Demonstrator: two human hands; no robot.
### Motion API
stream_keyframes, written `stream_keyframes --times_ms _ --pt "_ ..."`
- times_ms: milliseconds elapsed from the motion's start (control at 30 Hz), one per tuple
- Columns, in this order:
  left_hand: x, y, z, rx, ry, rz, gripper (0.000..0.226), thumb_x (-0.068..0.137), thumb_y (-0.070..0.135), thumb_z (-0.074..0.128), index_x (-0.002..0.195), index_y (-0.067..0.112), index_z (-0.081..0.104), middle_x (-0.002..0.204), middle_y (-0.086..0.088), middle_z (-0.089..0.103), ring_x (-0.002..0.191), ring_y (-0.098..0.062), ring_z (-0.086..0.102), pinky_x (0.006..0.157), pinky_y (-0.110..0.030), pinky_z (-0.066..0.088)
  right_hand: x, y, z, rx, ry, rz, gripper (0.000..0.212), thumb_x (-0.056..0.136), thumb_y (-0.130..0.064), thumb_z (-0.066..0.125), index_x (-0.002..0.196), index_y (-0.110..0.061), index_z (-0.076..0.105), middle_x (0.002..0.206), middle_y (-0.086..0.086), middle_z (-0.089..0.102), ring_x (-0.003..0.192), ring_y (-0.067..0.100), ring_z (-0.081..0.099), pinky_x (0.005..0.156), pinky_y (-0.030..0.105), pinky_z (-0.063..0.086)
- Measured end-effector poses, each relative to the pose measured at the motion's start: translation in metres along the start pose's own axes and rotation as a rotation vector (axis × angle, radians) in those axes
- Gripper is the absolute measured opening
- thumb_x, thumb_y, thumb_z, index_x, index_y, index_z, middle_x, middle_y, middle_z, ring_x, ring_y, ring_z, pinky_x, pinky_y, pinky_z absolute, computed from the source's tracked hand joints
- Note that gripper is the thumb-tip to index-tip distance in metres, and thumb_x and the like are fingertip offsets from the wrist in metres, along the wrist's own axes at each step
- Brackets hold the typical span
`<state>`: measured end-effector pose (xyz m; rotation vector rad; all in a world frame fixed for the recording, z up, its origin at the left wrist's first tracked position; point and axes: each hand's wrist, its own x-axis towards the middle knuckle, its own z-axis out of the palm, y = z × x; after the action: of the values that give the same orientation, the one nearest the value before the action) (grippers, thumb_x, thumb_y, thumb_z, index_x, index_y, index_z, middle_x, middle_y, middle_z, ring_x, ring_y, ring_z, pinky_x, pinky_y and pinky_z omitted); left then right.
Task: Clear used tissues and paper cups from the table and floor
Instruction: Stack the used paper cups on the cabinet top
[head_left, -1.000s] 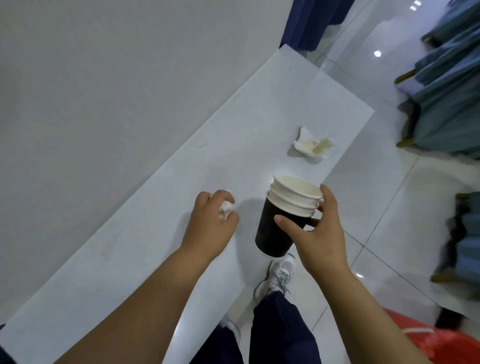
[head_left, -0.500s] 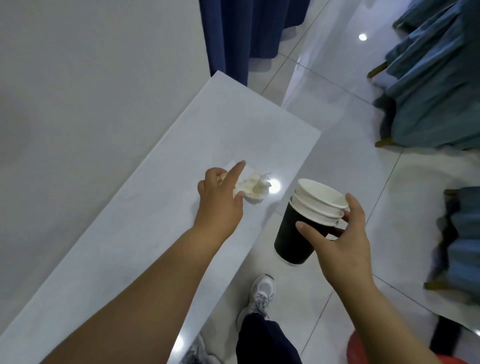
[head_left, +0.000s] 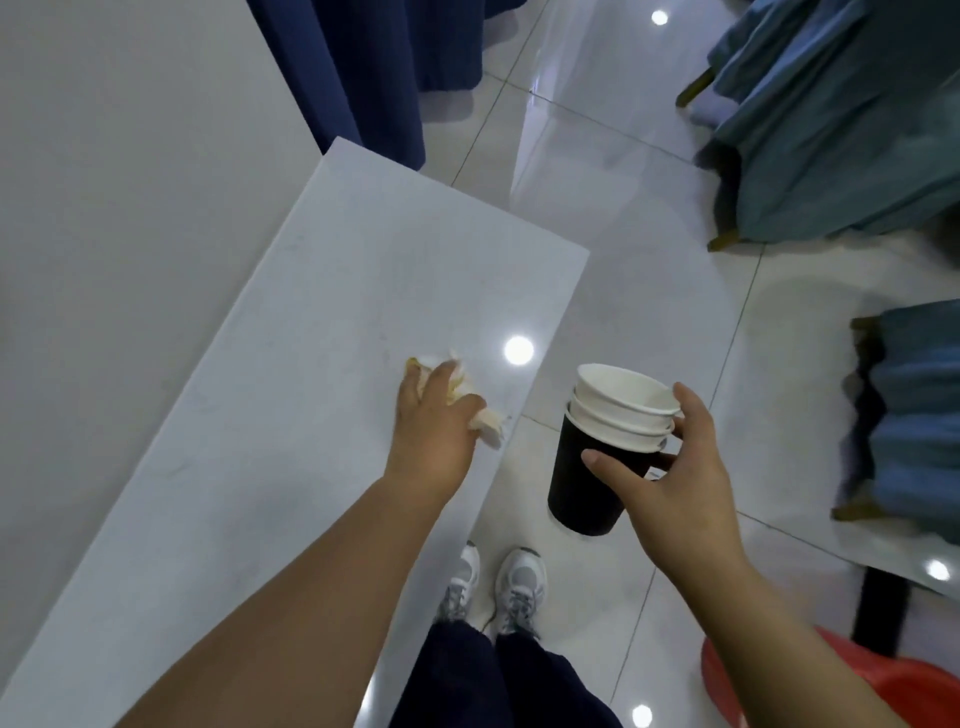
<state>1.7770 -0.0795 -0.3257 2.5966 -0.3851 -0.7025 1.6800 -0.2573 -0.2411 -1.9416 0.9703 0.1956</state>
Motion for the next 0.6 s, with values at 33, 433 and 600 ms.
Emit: stream_keyframes --times_ms 33,433,600 --pt "-0.003 0.001 -0.001 -0.001 0.002 0.013 0.027 0.091 0.014 0.054 0.115 0.019 0.065 0.15 -0.006 0.031 0.139 -0.036 0.015 0.111 -0.042 0.028 -0.004 0.002 0.002 0.003 0.011 0.012 0.096 0.069 -0.035 0.081 0.144 -0.039 0.02 0.143 -0.011 0.041 0.12 0.018 0.052 0.095 0.044 0.049" --pt "-0.055 0.07 0.001 -0.264 -0.153 0.117 0.042 0.089 0.026 0.058 0.129 0.022 0.047 0.123 -0.002 0.052 0.11 -0.019 0.051 0.089 -0.029 0.041 -0.08 0.051 -0.021 0.293 0.196 0.193 0.072 0.069 -0.022 0.082 0.101 -0.061 0.031 0.104 -0.033 0.045 0.106 0.011 0.054 0.08 0.025 0.046" --pt "-0.087 0.134 0.039 -0.277 -0.278 0.133 0.056 0.085 0.027 0.064 0.133 0.023 0.035 0.128 0.0 0.04 0.108 -0.017 0.051 0.089 -0.028 0.044 -0.12 0.109 -0.059 0.349 0.37 0.313 0.076 0.067 -0.025 0.083 0.116 -0.049 0.03 0.111 -0.025 0.047 0.111 0.015 0.054 0.091 0.039 0.051"
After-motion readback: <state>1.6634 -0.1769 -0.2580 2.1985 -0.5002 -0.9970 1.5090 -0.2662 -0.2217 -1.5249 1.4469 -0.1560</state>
